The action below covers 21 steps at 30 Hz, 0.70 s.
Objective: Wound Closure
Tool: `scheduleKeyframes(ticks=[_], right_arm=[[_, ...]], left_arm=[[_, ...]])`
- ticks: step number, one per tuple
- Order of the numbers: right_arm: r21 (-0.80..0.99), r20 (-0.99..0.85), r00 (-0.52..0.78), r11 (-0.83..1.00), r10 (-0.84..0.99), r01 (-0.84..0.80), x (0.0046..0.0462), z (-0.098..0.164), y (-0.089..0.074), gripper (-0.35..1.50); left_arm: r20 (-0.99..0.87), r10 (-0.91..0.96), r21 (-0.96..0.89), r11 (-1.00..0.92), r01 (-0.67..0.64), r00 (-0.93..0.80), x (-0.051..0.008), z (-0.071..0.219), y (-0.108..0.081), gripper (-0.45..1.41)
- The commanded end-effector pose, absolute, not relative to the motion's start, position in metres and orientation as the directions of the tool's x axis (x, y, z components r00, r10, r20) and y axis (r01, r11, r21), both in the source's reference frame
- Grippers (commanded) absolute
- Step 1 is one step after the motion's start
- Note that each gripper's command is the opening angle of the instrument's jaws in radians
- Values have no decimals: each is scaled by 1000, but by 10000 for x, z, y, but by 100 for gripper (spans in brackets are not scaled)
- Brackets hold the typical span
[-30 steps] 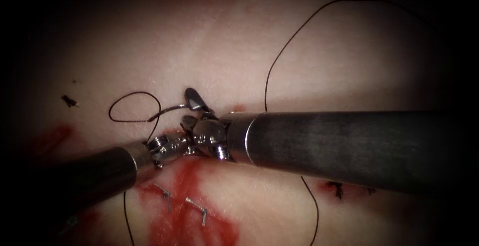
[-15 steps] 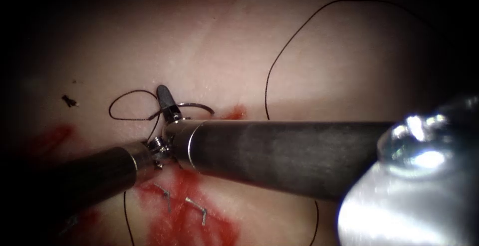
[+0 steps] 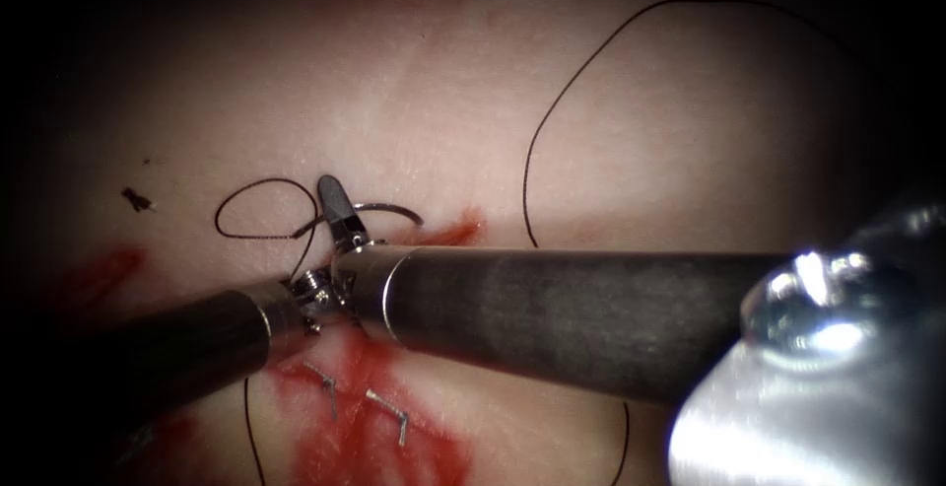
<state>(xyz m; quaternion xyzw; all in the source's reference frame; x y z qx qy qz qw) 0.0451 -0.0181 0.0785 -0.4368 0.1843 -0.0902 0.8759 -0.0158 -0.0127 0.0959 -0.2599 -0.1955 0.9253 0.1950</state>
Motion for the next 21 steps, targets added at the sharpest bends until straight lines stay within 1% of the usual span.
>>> scheduleKeyframes(ticks=[1,6,11,13,16,17,18,19,21], right_arm=[[-802,-238,906,597,-350,21,454,788,-189,-35],[-782,-269,824,612,-498,116,442,780,-181,-35],[-794,-267,818,598,-509,113,431,778,-171,-35],[-789,-297,789,604,-538,115,425,778,-168,-35],[-735,-419,724,673,-547,82,411,776,-161,-35],[-701,-494,680,711,-542,57,404,775,-156,-35],[-670,-544,655,741,-524,37,399,774,-151,-35],[-598,-646,599,802,-473,-11,384,773,-140,-35],[-514,-737,536,856,-412,-48,373,774,-129,-35]], left_arm=[[-406,462,-464,-847,-258,-789,-164,966,-129,24],[-406,462,-464,-847,-258,-789,-164,966,-128,24],[-403,461,-464,-847,-258,-790,-164,966,-128,24],[-403,461,-464,-847,-258,-790,-164,966,-128,24],[-403,461,-464,-847,-258,-790,-164,966,-128,24],[-403,461,-464,-847,-258,-790,-164,966,-128,24],[-403,461,-464,-847,-258,-790,-164,966,-128,24],[-403,461,-464,-847,-258,-790,-164,966,-129,22],[-403,461,-464,-848,-258,-790,-164,966,-129,22]])
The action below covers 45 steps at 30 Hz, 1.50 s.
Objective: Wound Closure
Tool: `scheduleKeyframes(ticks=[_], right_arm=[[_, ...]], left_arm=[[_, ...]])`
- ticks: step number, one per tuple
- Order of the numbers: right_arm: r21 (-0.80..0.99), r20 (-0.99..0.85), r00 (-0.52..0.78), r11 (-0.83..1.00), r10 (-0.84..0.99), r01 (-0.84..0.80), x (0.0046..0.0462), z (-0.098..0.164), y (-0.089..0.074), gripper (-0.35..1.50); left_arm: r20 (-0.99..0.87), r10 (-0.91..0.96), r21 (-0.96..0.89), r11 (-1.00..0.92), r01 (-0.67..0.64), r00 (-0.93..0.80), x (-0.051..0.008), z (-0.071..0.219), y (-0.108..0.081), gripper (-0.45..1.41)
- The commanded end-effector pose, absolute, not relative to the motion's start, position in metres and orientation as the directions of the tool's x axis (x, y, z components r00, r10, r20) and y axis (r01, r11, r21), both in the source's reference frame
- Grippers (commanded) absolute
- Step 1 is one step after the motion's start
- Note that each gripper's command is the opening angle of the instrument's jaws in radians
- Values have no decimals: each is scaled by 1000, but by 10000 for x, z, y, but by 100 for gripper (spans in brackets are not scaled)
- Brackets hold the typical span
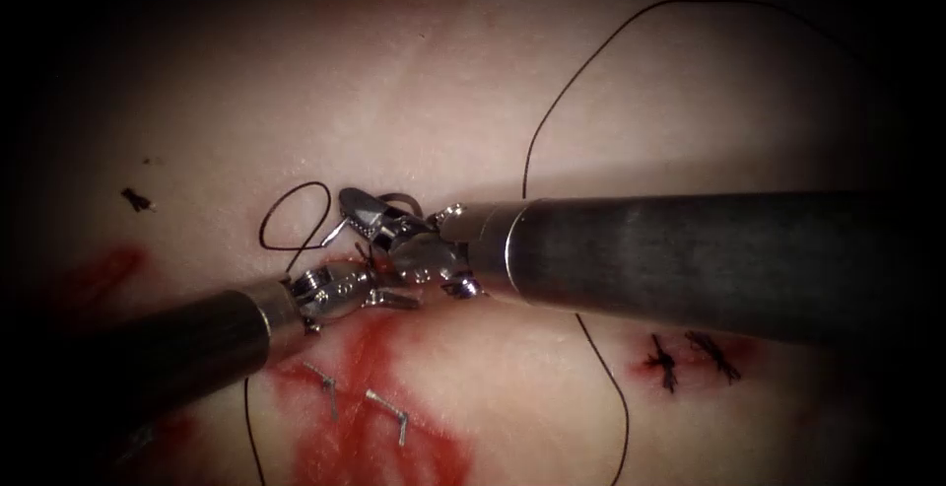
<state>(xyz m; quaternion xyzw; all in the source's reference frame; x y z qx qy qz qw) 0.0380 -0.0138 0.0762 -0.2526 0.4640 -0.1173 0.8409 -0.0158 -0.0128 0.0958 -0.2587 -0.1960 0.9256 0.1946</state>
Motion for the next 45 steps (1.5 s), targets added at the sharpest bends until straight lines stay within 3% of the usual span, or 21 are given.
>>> scheduleKeyframes(ticks=[1,8,14,22,27,31,33,45], right_arm=[[-441,-796,495,894,-349,-79,365,775,-121,-35],[-48,-969,248,973,10,-226,332,795,-78,-35],[229,-946,167,939,277,-258,327,814,-71,-35],[376,-913,105,913,395,-160,341,825,-75,-35],[446,-892,27,887,452,-118,344,827,-75,-35],[456,-887,20,880,462,-137,341,827,-71,-35],[459,-883,22,875,468,-155,337,828,-68,-35],[600,-794,-33,774,607,-202,328,839,-69,-35]], left_arm=[[-403,461,-464,-848,-258,-790,-164,966,-129,22],[-403,461,-464,-848,-258,-790,-164,965,-129,22],[-403,461,-465,-847,-257,-790,-164,965,-129,24],[-465,420,-375,-891,-257,-779,-163,940,-105,17],[-504,407,-324,-907,-270,-762,-162,930,-93,25],[-543,394,-273,-918,-288,-742,-162,925,-82,25],[-565,386,-254,-922,-292,-729,-166,924,-79,12],[-585,362,-261,-931,-254,-726,-191,923,-80,20]])
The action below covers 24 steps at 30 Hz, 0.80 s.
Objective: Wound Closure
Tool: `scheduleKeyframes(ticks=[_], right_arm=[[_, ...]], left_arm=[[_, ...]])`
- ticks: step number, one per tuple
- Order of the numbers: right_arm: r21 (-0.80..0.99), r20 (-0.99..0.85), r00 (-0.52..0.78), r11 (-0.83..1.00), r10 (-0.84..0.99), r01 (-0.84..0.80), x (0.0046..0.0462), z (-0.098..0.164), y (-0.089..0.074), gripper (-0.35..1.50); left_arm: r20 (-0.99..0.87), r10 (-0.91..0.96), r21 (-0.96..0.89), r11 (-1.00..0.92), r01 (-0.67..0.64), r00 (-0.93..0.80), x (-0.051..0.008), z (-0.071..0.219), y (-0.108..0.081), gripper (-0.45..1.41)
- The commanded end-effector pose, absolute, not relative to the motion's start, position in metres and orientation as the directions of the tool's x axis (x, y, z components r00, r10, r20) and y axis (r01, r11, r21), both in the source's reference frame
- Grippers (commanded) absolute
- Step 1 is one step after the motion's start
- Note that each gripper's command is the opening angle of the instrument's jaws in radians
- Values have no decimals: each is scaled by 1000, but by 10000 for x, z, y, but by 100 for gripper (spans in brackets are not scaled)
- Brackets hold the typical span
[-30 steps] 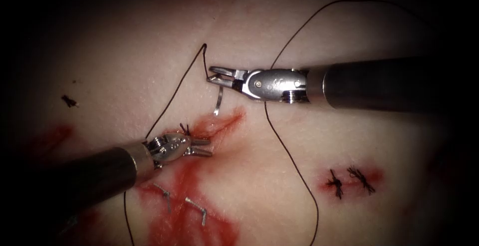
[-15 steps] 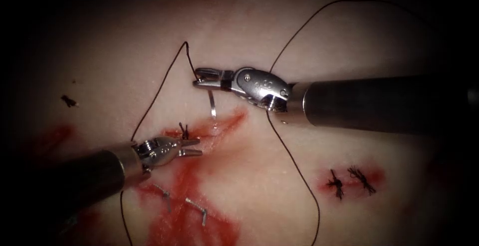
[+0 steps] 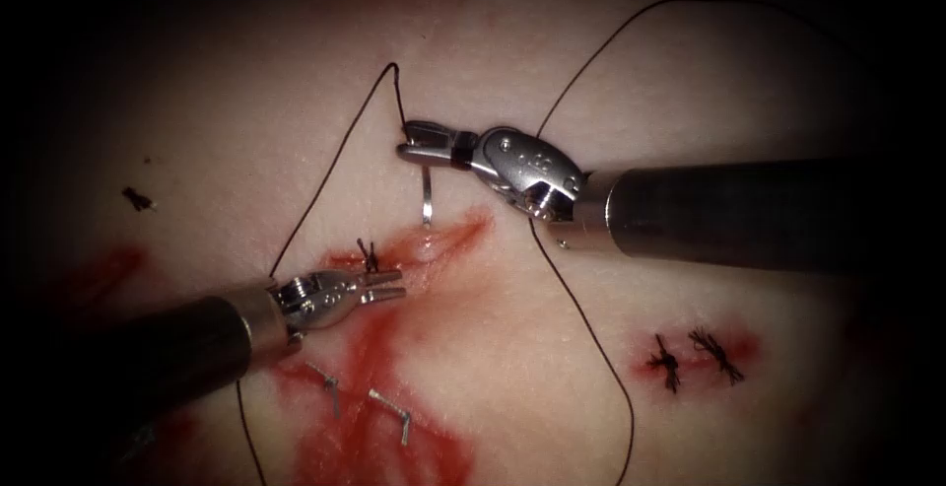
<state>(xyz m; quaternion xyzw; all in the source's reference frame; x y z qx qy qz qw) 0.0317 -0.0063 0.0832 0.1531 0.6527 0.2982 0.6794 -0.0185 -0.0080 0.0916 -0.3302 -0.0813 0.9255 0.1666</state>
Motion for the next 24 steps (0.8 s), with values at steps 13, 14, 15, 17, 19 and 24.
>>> scheduleKeyframes(ticks=[13,14,15,17,19,24], right_arm=[[602,-793,-32,775,608,-194,330,841,-73,-35],[602,-793,-29,775,609,-194,330,841,-73,-35],[606,-789,-27,771,614,-194,330,841,-73,-35],[607,-789,-27,772,614,-191,330,842,-72,-35],[605,-789,-24,772,613,-195,330,842,-73,-35],[647,-753,-4,739,658,-189,329,848,-80,-35]], left_arm=[[-679,309,-197,-951,-240,-666,-215,897,-42,10],[-682,308,-194,-951,-242,-663,-216,894,-39,14],[-685,302,-183,-952,-244,-663,-217,891,-36,15],[-688,301,-174,-952,-253,-661,-217,889,-31,15],[-692,303,-169,-950,-262,-655,-215,885,-25,12],[-691,300,-159,-951,-266,-658,-206,867,-15,20]])
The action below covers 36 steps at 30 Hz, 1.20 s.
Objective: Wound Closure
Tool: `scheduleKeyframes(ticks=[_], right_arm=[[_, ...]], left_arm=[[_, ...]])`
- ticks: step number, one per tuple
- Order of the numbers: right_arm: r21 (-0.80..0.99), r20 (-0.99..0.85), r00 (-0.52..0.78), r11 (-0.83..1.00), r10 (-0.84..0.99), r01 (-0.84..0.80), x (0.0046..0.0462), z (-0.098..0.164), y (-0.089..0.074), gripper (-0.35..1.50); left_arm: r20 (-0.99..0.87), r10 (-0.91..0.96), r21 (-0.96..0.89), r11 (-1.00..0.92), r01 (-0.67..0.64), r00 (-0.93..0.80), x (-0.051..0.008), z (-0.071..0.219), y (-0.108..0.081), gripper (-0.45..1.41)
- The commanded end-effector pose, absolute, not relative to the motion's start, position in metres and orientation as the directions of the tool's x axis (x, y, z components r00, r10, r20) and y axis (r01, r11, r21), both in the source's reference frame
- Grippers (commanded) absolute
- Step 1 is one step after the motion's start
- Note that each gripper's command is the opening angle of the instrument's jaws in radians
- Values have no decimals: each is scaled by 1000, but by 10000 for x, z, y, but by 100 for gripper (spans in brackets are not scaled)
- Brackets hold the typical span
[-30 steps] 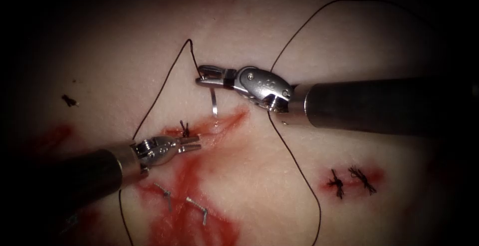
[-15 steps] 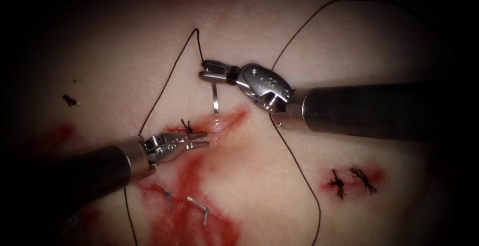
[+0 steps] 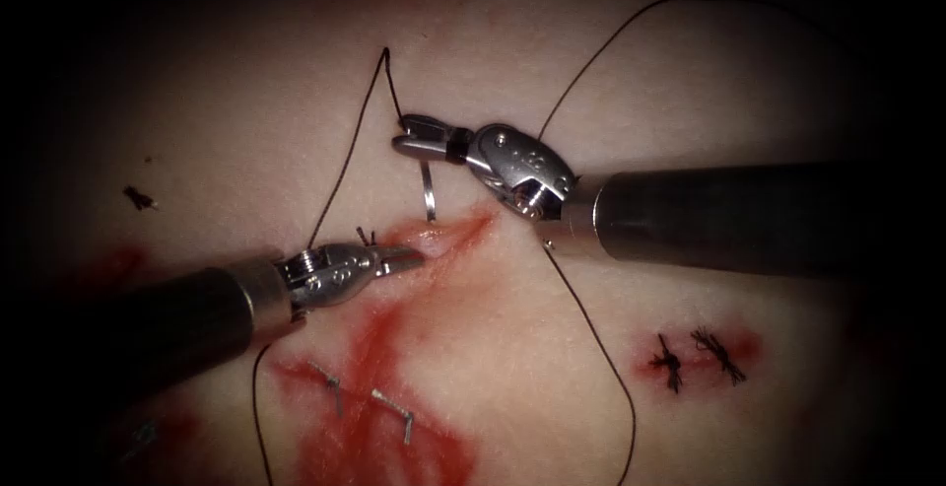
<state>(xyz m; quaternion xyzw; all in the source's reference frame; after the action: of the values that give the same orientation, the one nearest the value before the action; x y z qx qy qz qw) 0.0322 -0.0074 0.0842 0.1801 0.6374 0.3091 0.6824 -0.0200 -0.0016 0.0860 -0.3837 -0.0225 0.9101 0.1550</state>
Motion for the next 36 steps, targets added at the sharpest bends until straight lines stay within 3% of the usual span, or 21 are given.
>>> scheduleKeyframes(ticks=[1,4,18,30,36], right_arm=[[659,-742,-4,729,670,-182,330,849,-82,-35],[681,-723,-7,710,691,-178,330,849,-83,-35],[725,-677,-9,665,736,-179,326,846,-80,-35],[727,-673,-13,659,740,-192,323,847,-77,-35],[723,-677,-12,663,735,-193,324,847,-77,-35]], left_arm=[[-690,303,-162,-950,-268,-657,-204,865,-13,20],[-686,293,-144,-952,-271,-666,-198,865,-8,25],[-679,297,-133,-949,-285,-671,-194,863,-11,12],[-733,279,-227,-960,-163,-621,-194,837,-46,-32],[-734,254,-242,-964,-106,-630,-207,846,-52,-30]])
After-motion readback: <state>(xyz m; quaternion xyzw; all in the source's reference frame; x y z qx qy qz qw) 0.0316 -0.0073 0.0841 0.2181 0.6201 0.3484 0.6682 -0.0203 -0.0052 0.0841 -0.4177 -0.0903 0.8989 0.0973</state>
